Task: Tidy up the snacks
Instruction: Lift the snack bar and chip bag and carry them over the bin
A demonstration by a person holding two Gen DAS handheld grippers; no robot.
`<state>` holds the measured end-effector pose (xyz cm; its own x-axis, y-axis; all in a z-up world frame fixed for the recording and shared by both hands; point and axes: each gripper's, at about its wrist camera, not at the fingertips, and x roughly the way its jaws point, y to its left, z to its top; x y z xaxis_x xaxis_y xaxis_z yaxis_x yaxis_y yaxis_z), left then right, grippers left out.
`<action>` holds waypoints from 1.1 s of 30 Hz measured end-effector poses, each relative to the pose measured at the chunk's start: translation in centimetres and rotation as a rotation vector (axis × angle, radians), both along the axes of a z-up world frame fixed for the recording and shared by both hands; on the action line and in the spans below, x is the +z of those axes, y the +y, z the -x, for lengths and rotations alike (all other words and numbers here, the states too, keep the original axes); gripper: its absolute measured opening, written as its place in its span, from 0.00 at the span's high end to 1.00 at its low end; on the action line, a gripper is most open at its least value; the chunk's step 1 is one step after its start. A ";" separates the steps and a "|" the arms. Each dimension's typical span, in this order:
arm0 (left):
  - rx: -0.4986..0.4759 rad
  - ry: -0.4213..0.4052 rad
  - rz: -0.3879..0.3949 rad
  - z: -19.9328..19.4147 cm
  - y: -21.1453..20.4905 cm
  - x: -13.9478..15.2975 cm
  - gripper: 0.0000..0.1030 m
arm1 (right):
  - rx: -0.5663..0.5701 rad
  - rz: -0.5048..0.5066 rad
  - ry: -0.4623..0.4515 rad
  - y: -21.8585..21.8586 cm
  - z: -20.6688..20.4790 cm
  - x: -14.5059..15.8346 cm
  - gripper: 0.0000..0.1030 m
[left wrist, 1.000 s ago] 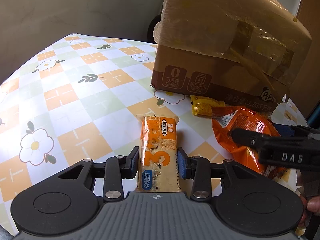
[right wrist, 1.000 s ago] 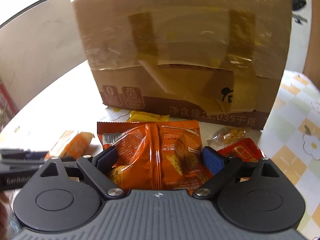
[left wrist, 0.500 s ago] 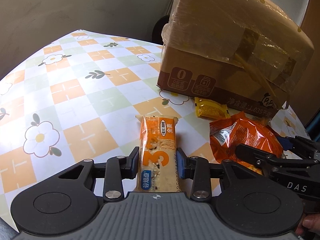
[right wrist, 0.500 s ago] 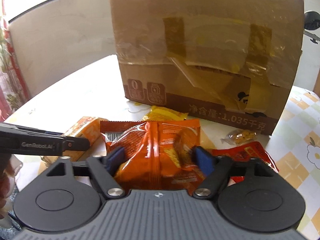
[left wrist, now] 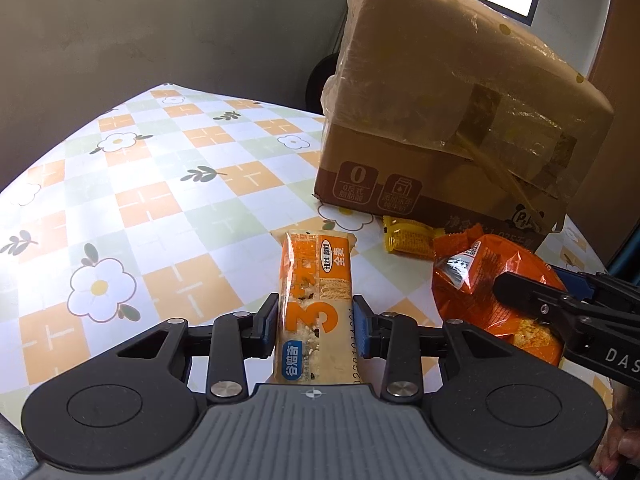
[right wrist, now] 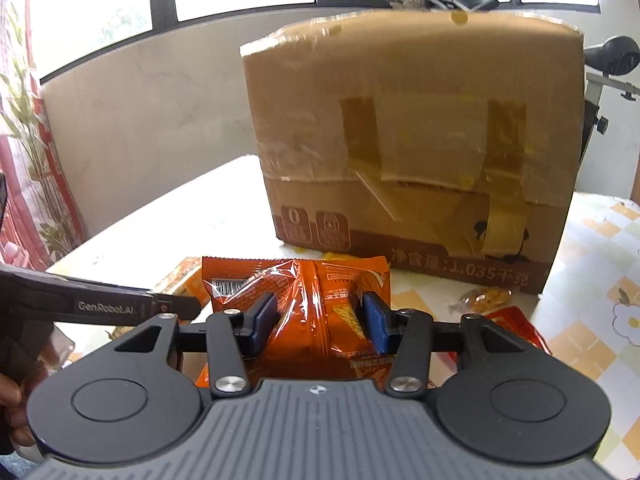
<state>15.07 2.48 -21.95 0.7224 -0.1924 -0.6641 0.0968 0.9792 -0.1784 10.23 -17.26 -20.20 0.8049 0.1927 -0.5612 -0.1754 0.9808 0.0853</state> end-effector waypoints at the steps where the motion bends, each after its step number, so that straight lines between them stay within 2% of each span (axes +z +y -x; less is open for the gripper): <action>1: 0.001 -0.007 -0.002 0.2 0.0 0.2 0.62 | 0.001 -0.004 -0.004 0.0 0.2 0.1 0.52; 8: 0.007 -0.083 -0.012 1.8 0.1 2.1 0.62 | -0.006 -0.034 -0.053 -0.2 1.4 1.1 0.52; 17: -0.006 -0.254 -0.025 2.7 0.1 7.3 0.62 | 0.014 -0.029 -0.239 0.0 2.8 5.0 0.52; 26: -0.015 -0.420 0.007 1.4 0.2 14.1 0.62 | 0.017 -0.067 -0.404 -0.8 1.7 10.4 0.52; 33: -0.041 -0.478 0.024 -2.1 -1.9 17.8 0.62 | 0.003 -0.034 -0.488 -2.7 -1.9 14.6 0.52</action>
